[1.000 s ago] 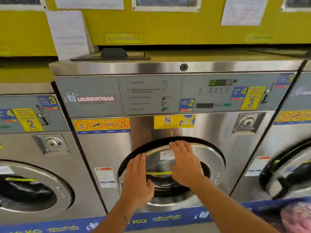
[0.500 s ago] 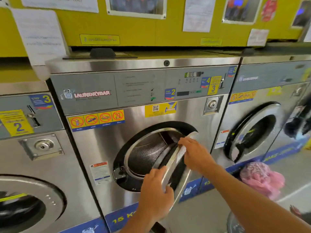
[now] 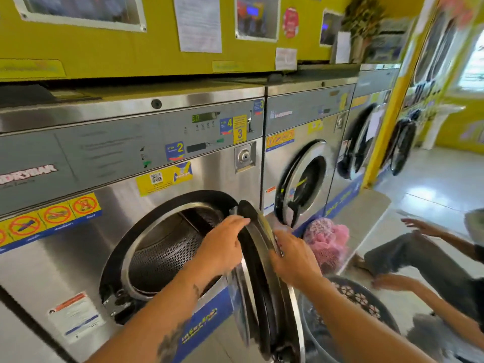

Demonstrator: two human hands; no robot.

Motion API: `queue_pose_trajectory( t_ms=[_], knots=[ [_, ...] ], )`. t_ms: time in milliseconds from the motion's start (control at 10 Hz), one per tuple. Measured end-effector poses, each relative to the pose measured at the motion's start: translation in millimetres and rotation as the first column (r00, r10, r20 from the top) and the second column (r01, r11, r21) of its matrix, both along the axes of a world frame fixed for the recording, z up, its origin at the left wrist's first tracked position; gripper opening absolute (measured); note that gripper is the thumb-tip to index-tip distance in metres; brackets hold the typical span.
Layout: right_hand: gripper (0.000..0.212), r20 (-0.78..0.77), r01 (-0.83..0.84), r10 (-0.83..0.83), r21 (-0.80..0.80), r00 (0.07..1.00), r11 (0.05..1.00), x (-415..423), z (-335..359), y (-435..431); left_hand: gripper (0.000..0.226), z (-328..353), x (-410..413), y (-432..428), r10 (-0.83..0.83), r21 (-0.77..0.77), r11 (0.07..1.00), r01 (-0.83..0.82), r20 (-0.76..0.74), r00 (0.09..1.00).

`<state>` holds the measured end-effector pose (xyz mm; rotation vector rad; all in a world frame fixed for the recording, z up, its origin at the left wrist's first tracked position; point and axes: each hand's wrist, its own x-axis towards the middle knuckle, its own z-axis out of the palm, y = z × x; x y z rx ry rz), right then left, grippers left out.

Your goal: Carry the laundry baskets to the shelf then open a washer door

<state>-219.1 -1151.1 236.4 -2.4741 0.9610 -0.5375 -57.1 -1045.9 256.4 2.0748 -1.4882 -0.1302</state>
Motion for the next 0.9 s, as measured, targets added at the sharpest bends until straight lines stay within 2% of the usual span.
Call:
queue_pose_trajectory(
  t_ms=[100,200,500,600,700,800,900],
  knots=[
    [0.020,-0.010,-0.011,0.010,-0.027,1.000,1.000,-3,-1,-5,0.071,13,-9,-32,-0.077,0.125,0.990,0.060,0.140,0.987],
    [0.022,-0.012,-0.011,0.011,-0.006,1.000,1.000,-13,-2,-20,0.079,10,-21,-58,-0.129,0.280,0.958,0.052,0.263,0.956],
    [0.034,-0.005,-0.121,0.122,0.056,0.993,0.991,-43,-1,-80,0.082,12,-67,-95,-0.021,0.318,0.948,-0.036,0.173,0.985],
    [0.028,-0.083,-0.179,0.188,0.104,0.979,0.978,-52,6,-92,0.081,12,-88,-101,0.080,0.307,0.944,-0.120,0.141,0.987],
    [0.023,-0.070,-0.211,0.218,0.097,0.973,0.973,-54,7,-97,0.079,9,-96,-94,0.152,0.272,0.946,-0.176,0.108,0.982],
    [0.023,0.039,-0.298,0.297,0.023,0.954,0.954,-49,28,-88,0.065,-3,-106,-63,0.279,0.230,0.928,-0.293,0.093,0.956],
    [0.032,0.070,-0.342,0.343,-0.023,0.937,0.939,-46,45,-78,0.058,-8,-112,-35,0.385,0.261,0.881,-0.395,0.091,0.919]
  ],
)
